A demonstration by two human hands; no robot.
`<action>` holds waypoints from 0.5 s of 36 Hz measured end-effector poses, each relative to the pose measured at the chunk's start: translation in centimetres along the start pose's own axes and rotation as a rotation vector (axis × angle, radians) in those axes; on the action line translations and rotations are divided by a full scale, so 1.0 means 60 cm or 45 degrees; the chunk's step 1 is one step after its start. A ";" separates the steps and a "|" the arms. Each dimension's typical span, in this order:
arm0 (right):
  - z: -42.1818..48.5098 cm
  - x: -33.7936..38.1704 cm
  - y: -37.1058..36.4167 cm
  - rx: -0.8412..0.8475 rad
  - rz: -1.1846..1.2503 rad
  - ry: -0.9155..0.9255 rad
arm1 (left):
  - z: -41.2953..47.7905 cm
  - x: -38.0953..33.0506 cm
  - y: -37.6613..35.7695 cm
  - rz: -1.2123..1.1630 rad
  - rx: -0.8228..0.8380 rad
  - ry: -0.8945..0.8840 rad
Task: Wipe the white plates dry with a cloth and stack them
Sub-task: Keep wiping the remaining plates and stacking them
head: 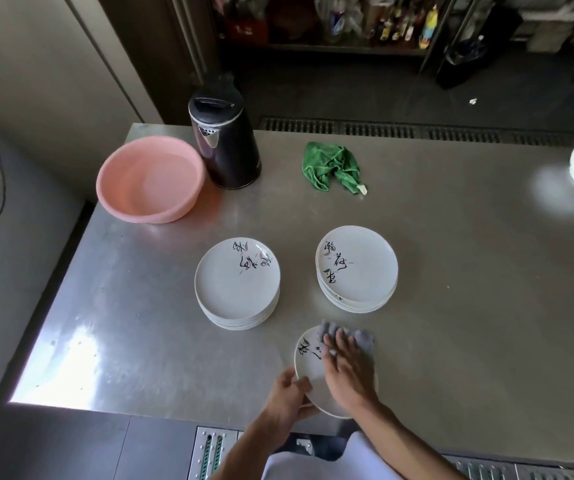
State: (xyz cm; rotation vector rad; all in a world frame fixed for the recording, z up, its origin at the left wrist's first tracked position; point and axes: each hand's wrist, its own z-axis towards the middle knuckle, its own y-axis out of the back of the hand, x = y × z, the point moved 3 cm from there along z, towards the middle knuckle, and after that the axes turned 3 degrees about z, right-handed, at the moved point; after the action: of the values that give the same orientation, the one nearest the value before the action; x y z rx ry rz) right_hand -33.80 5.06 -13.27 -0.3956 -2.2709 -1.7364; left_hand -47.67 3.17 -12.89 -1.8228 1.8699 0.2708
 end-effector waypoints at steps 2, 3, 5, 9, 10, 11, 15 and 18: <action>-0.005 0.010 -0.017 -0.051 -0.032 0.122 | -0.003 -0.006 -0.004 0.008 0.031 -0.041; -0.011 0.013 -0.023 -0.083 -0.044 0.199 | -0.003 -0.008 -0.004 0.013 0.038 -0.050; -0.015 0.008 -0.020 -0.029 -0.030 0.215 | 0.002 -0.010 -0.001 0.020 0.029 -0.047; -0.016 0.003 -0.008 0.015 0.101 0.100 | -0.001 -0.010 -0.002 0.027 0.001 -0.028; -0.021 0.006 -0.013 0.035 0.120 0.190 | -0.003 -0.010 -0.003 0.018 -0.010 -0.040; -0.027 0.008 -0.021 0.131 0.155 0.281 | -0.004 -0.008 -0.003 0.001 -0.029 -0.047; -0.012 -0.006 -0.010 0.000 0.187 0.141 | 0.012 0.000 -0.003 -0.198 -0.130 0.001; 0.004 -0.019 -0.010 0.166 0.265 -0.225 | 0.020 0.000 -0.004 -0.215 -0.266 0.033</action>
State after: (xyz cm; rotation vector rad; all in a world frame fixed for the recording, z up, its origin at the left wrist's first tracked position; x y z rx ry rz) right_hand -32.97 5.11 -14.27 -0.7552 -2.3484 -1.4955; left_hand -47.17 3.74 -13.84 -2.1200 1.7460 0.3961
